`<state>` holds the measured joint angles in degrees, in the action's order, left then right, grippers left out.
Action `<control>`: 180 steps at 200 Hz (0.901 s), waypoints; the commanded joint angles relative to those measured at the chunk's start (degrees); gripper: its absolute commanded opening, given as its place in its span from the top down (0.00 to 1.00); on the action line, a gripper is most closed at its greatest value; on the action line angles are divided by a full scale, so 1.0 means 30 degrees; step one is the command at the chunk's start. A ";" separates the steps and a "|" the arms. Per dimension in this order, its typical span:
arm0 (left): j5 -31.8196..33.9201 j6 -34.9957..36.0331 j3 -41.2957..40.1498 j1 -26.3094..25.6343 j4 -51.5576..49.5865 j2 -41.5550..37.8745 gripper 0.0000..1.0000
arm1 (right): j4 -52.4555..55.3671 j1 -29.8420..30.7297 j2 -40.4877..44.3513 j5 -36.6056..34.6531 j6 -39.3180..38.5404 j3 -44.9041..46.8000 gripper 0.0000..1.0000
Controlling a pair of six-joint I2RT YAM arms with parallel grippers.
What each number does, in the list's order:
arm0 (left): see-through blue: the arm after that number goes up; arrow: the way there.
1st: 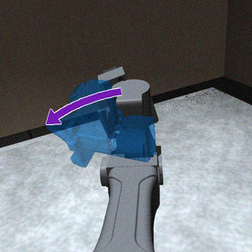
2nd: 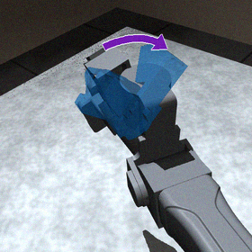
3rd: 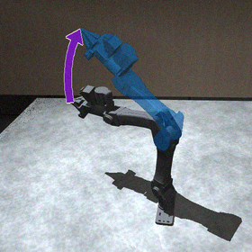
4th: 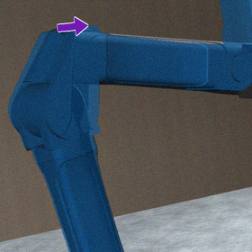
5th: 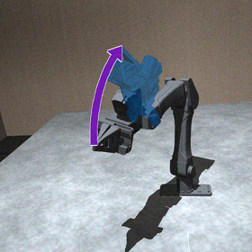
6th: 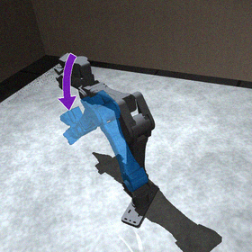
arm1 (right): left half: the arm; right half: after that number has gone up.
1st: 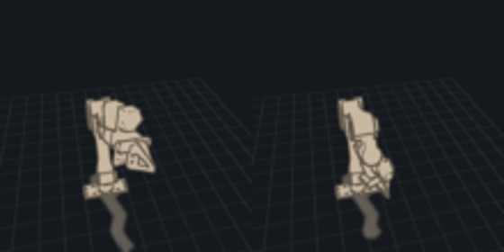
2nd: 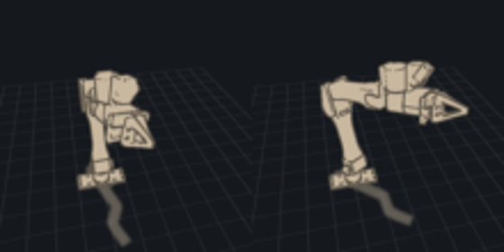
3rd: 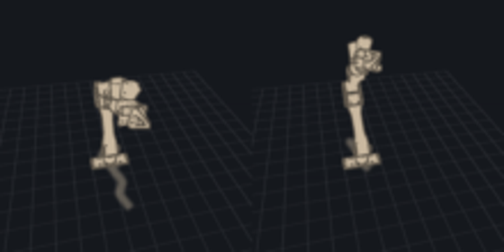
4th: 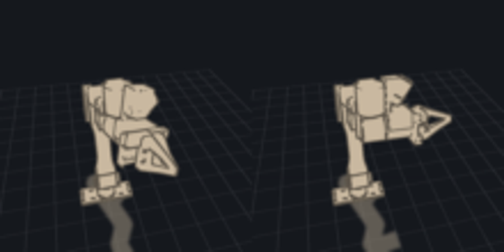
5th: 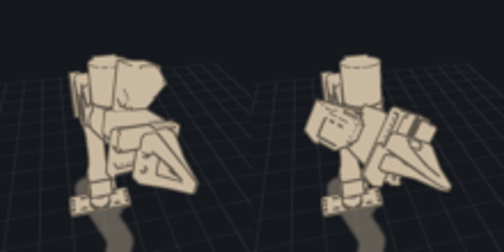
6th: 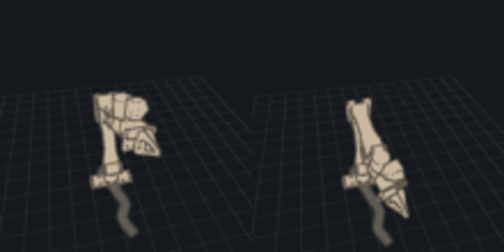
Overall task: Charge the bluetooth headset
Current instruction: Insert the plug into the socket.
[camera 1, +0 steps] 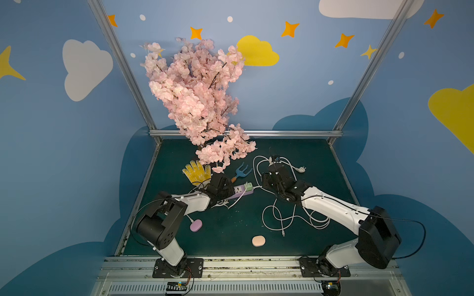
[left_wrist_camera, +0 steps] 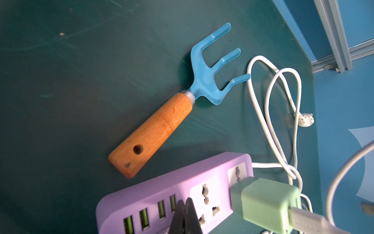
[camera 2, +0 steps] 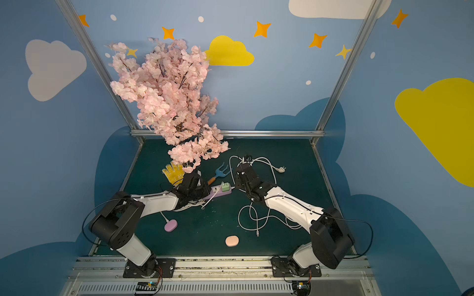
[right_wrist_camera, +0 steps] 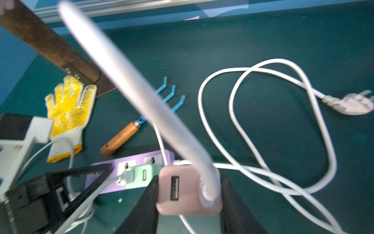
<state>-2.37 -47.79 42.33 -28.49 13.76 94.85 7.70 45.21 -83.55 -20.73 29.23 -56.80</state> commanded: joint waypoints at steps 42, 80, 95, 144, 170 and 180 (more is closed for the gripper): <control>-0.0323 0.0316 0.0335 0.0063 -0.1496 0.0470 0.97 | -0.1276 0.1970 -0.1641 0.2868 0.1864 0.0778 1.00; -0.0235 0.0322 0.0190 0.0044 -0.1510 0.0404 0.97 | -0.2684 0.2562 -0.3261 0.4453 0.2150 -0.0125 1.00; -0.0180 0.0318 0.0131 0.0061 -0.1543 0.0464 0.97 | -0.3471 0.2729 -0.3676 0.5017 0.2135 -0.0286 1.00; -0.0249 0.0578 0.0224 0.0071 -0.1657 0.0924 0.97 | -0.4623 0.3115 -0.4594 0.4579 0.1039 -0.1009 1.00; -0.0410 0.0605 0.0305 0.0075 -0.1627 0.1086 0.96 | -0.3038 0.3328 -0.5633 0.3472 0.0079 -0.2754 1.00; -0.0396 0.0607 0.0302 0.0090 -0.1653 0.1052 0.97 | -0.2034 0.3344 -0.5866 0.3220 -0.0089 -0.3317 1.00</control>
<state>-3.25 -47.03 43.51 -28.49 13.37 95.96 -1.87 54.59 -99.26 -8.12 32.03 -61.41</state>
